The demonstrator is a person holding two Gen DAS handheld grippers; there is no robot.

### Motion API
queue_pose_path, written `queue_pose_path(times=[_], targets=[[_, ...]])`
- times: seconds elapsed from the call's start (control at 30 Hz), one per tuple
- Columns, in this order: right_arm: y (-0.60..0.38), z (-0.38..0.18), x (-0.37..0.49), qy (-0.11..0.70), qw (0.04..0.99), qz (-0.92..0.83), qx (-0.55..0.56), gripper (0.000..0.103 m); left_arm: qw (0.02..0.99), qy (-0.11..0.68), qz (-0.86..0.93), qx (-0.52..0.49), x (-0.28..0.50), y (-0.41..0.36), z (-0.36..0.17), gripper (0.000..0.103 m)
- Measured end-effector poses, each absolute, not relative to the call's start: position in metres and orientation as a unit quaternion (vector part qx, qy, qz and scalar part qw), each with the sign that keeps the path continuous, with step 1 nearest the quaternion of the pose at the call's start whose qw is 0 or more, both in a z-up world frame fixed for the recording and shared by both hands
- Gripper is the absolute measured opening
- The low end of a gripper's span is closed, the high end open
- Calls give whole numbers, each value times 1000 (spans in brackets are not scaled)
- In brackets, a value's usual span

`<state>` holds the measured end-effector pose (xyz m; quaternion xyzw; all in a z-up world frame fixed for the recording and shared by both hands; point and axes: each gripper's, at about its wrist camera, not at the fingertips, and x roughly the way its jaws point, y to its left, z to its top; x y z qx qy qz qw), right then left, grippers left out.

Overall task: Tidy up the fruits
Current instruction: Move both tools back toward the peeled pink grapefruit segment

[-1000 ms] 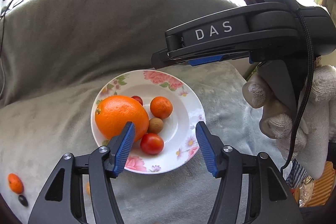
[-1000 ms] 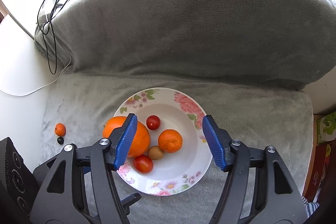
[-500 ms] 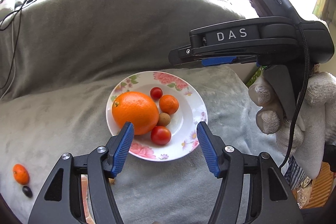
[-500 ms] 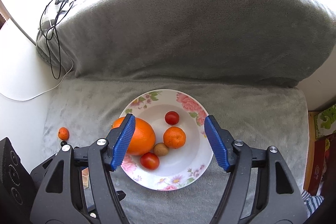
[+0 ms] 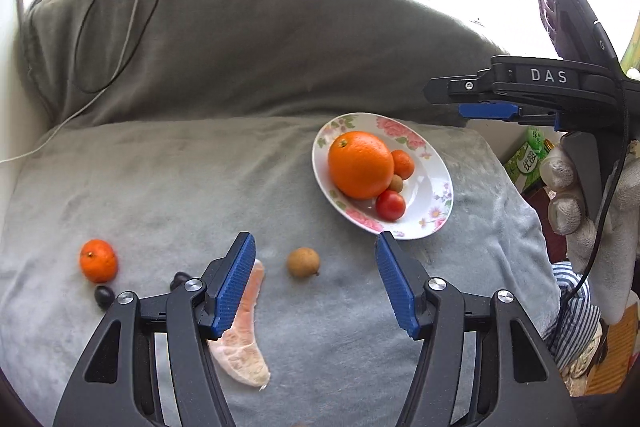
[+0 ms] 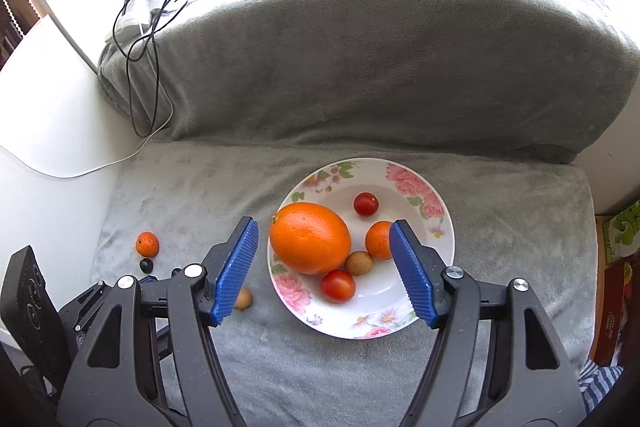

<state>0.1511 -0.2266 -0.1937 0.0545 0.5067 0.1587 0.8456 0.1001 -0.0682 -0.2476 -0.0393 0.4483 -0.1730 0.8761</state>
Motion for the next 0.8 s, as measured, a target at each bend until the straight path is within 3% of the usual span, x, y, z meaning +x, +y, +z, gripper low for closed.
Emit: queue_pose_path(times=[0.47, 0.8], targets=[[-136, -211, 112, 550, 806, 220, 2, 71, 868, 478, -105, -79, 50, 11, -271, 62], [-95, -249, 102, 610, 757, 232, 21, 71, 867, 479, -92, -102, 32, 38, -281, 62]])
